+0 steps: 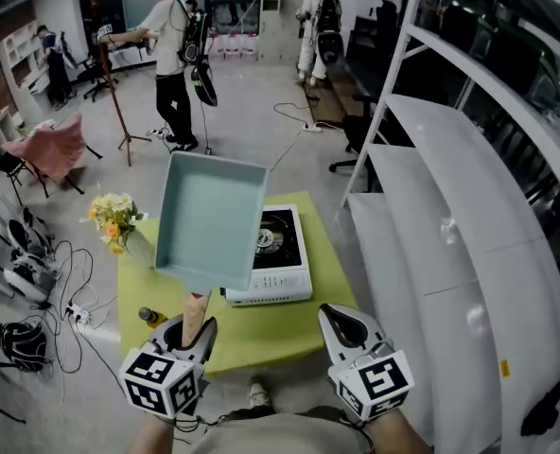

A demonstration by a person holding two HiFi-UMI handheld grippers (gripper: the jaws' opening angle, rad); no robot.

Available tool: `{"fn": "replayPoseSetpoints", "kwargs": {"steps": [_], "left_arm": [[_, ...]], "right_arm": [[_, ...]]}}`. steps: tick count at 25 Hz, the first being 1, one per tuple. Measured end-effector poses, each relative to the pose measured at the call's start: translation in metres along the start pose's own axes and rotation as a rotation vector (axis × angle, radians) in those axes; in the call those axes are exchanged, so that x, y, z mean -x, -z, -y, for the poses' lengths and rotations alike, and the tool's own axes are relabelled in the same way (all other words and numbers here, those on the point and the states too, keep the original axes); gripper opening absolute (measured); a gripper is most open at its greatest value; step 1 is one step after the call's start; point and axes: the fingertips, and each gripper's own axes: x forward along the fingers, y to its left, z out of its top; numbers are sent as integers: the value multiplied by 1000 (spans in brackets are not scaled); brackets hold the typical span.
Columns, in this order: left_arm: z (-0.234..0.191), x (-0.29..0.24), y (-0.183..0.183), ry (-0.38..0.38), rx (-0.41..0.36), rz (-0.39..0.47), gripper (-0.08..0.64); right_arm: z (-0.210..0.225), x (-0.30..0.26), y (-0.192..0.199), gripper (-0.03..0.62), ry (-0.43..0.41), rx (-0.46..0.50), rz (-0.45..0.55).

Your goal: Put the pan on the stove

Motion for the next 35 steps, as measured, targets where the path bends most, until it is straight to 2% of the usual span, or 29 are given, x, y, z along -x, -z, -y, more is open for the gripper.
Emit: {"fn": "replayPoseSetpoints", "kwargs": {"steps": [6, 15, 22, 32, 35], "left_arm": [[-4, -27, -11, -14, 40, -5, 100], [2, -70, -31, -127, 104, 9, 100], [4, -100, -36, -205, 125, -17, 100], [12, -149, -10, -176, 165, -124, 100], [11, -162, -1, -150, 187, -129, 101]], "right_arm": [[24, -29, -4, 6, -37, 0, -11], [75, -64, -2, 6, -187, 14, -26], [109, -81, -4, 6, -258, 20, -21], [136, -100, 7, 6, -283, -14, -35], [138, -105, 14, 6, -281, -27, -51]]}}
